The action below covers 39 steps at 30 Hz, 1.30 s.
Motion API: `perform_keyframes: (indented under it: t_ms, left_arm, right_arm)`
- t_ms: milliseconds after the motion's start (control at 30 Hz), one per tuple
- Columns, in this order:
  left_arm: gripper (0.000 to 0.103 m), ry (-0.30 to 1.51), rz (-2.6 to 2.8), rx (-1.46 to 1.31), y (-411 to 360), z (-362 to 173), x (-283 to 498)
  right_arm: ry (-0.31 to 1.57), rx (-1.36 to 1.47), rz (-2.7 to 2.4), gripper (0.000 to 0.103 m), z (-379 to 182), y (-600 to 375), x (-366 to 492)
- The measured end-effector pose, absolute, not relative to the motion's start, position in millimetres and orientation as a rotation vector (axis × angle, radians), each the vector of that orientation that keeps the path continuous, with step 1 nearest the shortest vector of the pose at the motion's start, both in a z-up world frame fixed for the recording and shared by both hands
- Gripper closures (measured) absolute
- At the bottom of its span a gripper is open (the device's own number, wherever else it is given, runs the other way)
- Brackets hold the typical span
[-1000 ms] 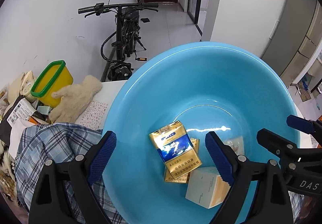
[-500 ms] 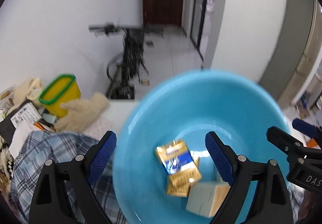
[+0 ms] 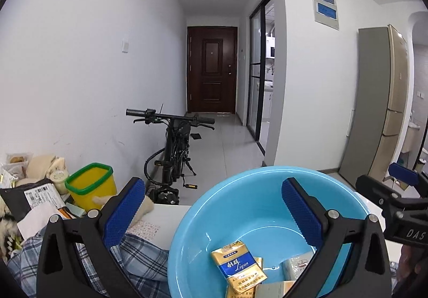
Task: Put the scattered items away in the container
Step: 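Withdraw both grippers from the basin back over the pile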
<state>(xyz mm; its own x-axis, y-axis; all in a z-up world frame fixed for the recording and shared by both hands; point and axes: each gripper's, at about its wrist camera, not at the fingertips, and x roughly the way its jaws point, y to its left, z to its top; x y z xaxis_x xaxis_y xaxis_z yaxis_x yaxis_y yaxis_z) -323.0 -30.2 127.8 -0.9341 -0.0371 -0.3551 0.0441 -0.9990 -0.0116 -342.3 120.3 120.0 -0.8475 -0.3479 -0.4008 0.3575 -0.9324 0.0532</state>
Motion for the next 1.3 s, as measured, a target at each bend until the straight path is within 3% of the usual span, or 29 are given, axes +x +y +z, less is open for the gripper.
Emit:
perform_keyframes:
  t_ms: [267, 600, 767, 933, 1200, 1300]
  left_arm:
    - [0.0, 0.051, -3.036, 0.513, -25, 145, -273]
    - [0.0, -0.234, -3.104, 0.441, -3, 145, -158]
    - [0.0, -0.17, -3.16, 0.491, -5, 154, -86]
    - [0.0, -0.272, -3.198, 0.381, 9, 158, -16]
    - [0.0, -0.079, -3.23, 0.412, -3, 148, 52]
    - [0.0, -0.087, -3.231, 0.443, -2, 140, 61]
  right_arm:
    - [0.115, 0.478, -2.738, 0.0, 130, 120, -295]
    - [0.144, 0.421, -2.682, 0.0, 128, 146, -185]
    - [0.119, 0.456, -2.656, 0.0, 129, 168, -138]
    - [0.031, 0.492, -2.619, 0.0, 121, 193, -80]
    - [0.13, 0.408, -2.647, 0.0, 116, 205, 2]
    - [0.145, 0.396, -2.65, 0.0, 112, 203, 15]
